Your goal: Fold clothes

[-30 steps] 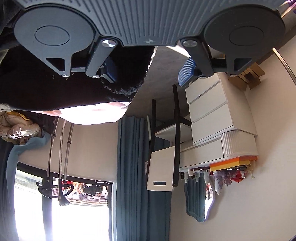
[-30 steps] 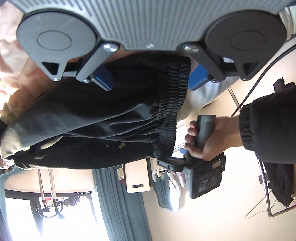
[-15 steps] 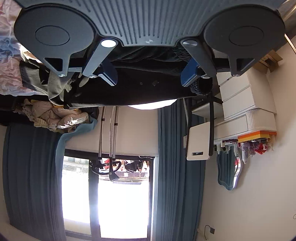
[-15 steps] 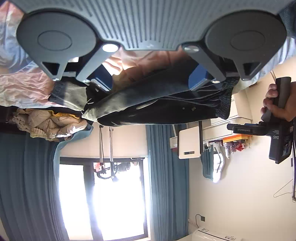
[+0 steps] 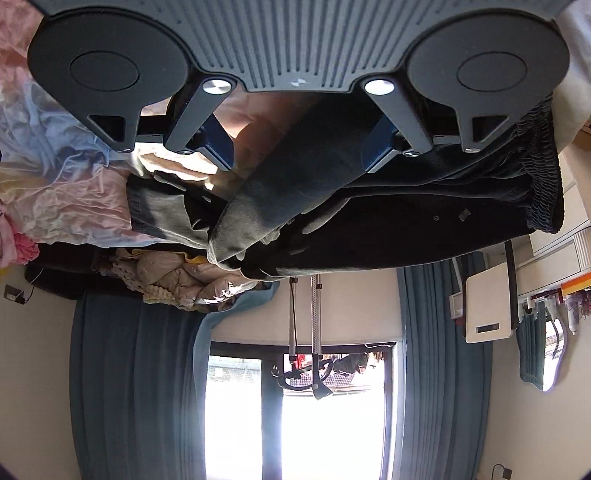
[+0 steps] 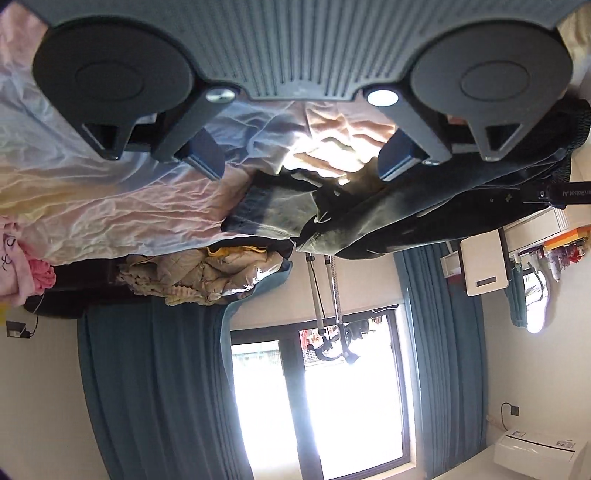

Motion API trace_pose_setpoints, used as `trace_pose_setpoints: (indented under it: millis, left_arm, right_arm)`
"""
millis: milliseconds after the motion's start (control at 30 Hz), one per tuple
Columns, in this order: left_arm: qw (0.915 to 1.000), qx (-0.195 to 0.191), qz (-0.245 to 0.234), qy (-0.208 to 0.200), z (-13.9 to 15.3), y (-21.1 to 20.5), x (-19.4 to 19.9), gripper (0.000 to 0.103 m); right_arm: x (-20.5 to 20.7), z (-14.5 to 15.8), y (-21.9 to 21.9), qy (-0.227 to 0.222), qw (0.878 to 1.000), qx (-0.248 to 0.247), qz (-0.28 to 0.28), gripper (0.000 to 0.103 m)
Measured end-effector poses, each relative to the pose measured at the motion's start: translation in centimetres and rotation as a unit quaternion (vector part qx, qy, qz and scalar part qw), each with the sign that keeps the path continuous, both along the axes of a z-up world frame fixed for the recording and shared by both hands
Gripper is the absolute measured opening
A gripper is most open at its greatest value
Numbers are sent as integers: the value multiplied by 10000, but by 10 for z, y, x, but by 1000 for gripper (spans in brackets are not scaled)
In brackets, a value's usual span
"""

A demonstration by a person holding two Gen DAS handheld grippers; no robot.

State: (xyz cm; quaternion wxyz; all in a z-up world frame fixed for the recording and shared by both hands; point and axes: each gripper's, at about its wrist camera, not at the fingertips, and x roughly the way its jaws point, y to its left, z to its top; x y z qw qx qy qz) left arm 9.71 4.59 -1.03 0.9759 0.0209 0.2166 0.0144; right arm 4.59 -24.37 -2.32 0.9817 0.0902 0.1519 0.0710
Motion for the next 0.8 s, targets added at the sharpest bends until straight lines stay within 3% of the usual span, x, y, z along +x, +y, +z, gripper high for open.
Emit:
trace_pose_setpoints:
  millis: [133, 300, 600, 667, 700, 800]
  left_arm:
    - [9965, 817, -116, 121, -24, -28, 60, 79]
    - [9796, 1970, -305, 263, -57, -62, 128, 78]
    - [9611, 2679, 576, 360, -103, -77, 219, 76]
    - [9616, 2638, 693, 305, -105, -77, 226, 60]
    - [9648, 2519, 696, 291, -104, -75, 227, 44]
    - [9747, 2165, 519, 193, -91, -70, 215, 24]
  right_arm:
    - [14, -11, -2, 182, 9998, -20, -62, 91]
    - [26, -18, 3, 315, 9993, -96, -184, 91]
    - [49, -41, 3, 545, 9985, -30, -28, 92]
    - [57, -49, 1, 657, 9978, 34, -44, 92]
    - [60, -53, -1, 718, 9974, 62, -72, 92]
    - [70, -62, -5, 873, 9960, 160, -122, 92]
